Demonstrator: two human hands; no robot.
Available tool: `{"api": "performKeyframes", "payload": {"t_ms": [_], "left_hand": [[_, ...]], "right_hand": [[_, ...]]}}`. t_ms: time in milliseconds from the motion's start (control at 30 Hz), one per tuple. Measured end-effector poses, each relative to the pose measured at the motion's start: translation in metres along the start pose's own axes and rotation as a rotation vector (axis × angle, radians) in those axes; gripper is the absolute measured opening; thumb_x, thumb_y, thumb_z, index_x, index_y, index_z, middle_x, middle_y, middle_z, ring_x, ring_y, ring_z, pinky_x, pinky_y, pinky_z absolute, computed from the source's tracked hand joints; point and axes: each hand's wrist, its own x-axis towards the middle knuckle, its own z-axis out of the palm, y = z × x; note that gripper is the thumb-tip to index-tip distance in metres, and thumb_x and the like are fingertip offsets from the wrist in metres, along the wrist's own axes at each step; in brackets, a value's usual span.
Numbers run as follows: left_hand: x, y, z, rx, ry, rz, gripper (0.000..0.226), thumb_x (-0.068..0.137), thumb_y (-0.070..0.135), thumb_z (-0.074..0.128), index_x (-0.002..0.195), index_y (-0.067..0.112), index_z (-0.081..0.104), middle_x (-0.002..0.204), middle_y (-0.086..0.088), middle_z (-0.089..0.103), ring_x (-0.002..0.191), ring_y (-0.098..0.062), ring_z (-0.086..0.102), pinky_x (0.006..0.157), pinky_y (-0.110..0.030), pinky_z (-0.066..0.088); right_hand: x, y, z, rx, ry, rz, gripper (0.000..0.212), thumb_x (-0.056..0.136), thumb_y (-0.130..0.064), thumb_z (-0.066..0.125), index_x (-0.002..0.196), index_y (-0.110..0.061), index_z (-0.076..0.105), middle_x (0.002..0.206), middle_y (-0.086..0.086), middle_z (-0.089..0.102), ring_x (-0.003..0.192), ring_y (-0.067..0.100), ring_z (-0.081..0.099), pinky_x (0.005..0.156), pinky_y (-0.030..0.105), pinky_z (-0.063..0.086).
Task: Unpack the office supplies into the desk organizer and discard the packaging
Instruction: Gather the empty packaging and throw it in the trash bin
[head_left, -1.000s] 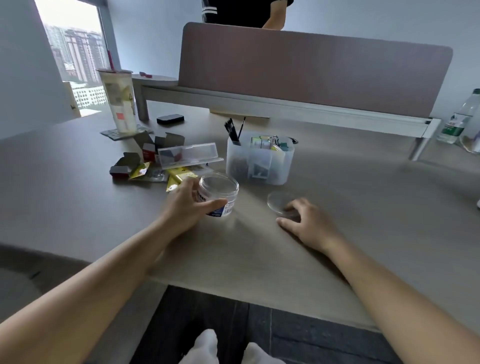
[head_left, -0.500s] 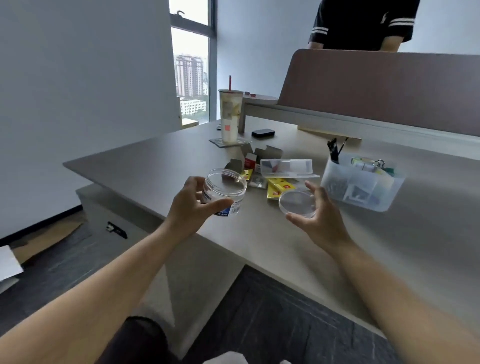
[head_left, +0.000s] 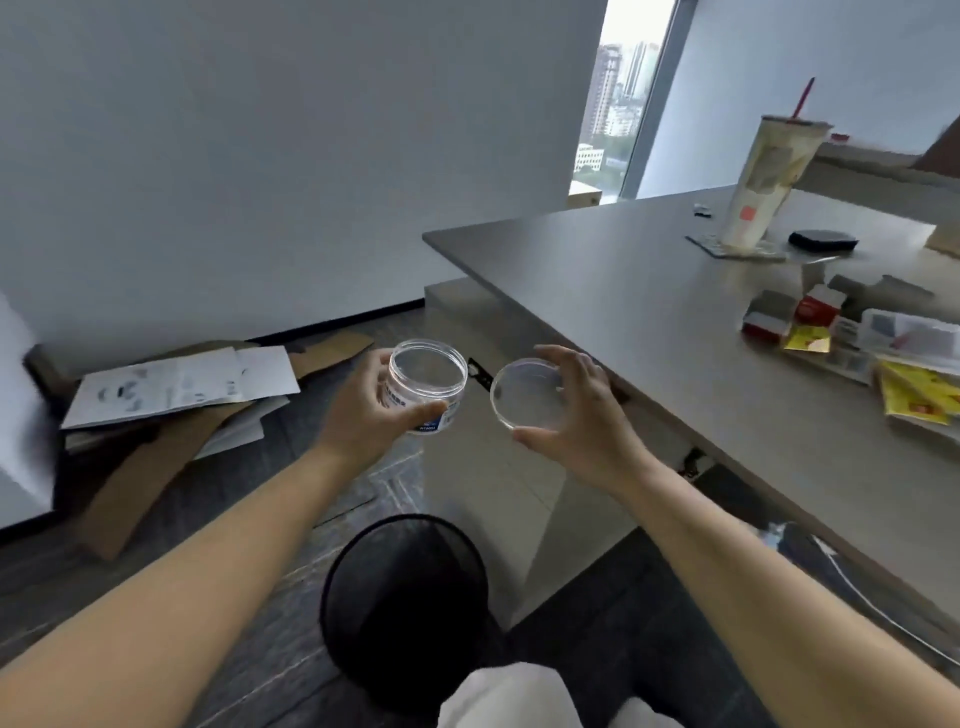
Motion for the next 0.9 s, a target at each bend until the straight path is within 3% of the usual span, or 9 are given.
{"api": "performKeyframes", "payload": {"t_ms": [100,167,267,400,500,600,700,900], "left_hand": [[-0.007,-0.044,-0.015,0.062,0.004,-0.128,0.070,0.063,0.030,0.079,0.121,0.014,0.044,0.104,0.007,0.049,0.086,-0.005,0.050,0.073,-0.018,0.037],[-0.012,-0.075,-0.016,0.110,-0.004,-0.202,0.067,0.065,0.025,0.079,0.122,0.014,0.044,0.107,0.006,0.048,0.094,-0.010,0.048,0.076,-0.019,0.036],[-0.019,-0.125,-0.011,0.169,-0.085,-0.311,0.077,0.055,0.040,0.080,0.119,0.019,0.044,0.110,0.005,0.054,0.099,-0.015,0.053,0.082,-0.026,0.042],[-0.022,-0.178,0.004,0.217,-0.175,-0.413,0.067,0.065,0.025,0.078,0.122,0.015,0.044,0.115,0.002,0.054,0.098,-0.014,0.052,0.080,-0.024,0.038],[-0.020,-0.206,0.018,0.287,-0.256,-0.455,0.071,0.064,0.027,0.079,0.124,0.014,0.043,0.115,0.003,0.053,0.102,-0.016,0.052,0.081,-0.024,0.037],[-0.017,-0.222,0.032,0.361,-0.352,-0.481,0.078,0.068,0.024,0.076,0.132,0.010,0.035,0.134,-0.009,0.046,0.121,-0.026,0.044,0.090,-0.028,0.035],[-0.014,-0.230,0.036,0.467,-0.441,-0.496,0.083,0.074,0.025,0.071,0.139,0.008,0.022,0.147,-0.011,0.029,0.134,-0.026,0.029,0.105,-0.029,0.026],[0.000,-0.228,0.029,0.683,-0.535,-0.453,0.062,0.085,0.030,0.057,0.135,0.006,0.030,0.143,-0.014,0.034,0.129,-0.029,0.035,0.103,-0.035,0.032]], "right_hand": [[0.004,0.011,0.050,-0.004,-0.120,0.069,0.077,0.069,-0.020,0.074,0.133,-0.021,0.031,0.137,0.003,0.035,0.125,0.015,0.031,0.091,0.012,0.022],[0.005,0.022,0.079,-0.031,-0.173,0.107,0.077,0.069,-0.020,0.073,0.133,-0.018,0.031,0.138,0.005,0.035,0.125,0.018,0.031,0.084,0.010,0.022],[0.001,0.037,0.118,-0.069,-0.265,0.165,0.071,0.068,-0.016,0.074,0.128,-0.005,0.038,0.132,0.013,0.043,0.122,0.026,0.037,0.092,0.022,0.027],[-0.003,0.065,0.162,-0.117,-0.390,0.241,0.079,0.069,-0.023,0.075,0.133,-0.009,0.032,0.136,0.012,0.038,0.126,0.026,0.034,0.102,0.027,0.025],[0.000,0.084,0.191,-0.125,-0.486,0.276,0.079,0.070,-0.025,0.074,0.134,-0.009,0.030,0.136,0.012,0.036,0.126,0.026,0.033,0.102,0.029,0.027],[0.005,0.096,0.214,-0.131,-0.554,0.267,0.082,0.072,-0.027,0.072,0.138,-0.011,0.025,0.142,0.011,0.031,0.131,0.026,0.029,0.107,0.033,0.026],[0.008,0.106,0.232,-0.173,-0.648,0.250,0.079,0.079,-0.029,0.065,0.141,-0.011,0.018,0.150,0.010,0.020,0.138,0.024,0.019,0.112,0.035,0.021],[0.014,0.107,0.233,-0.289,-0.649,0.209,0.058,0.088,-0.028,0.052,0.138,-0.009,0.028,0.147,0.012,0.026,0.135,0.028,0.025,0.109,0.035,0.024]]}}
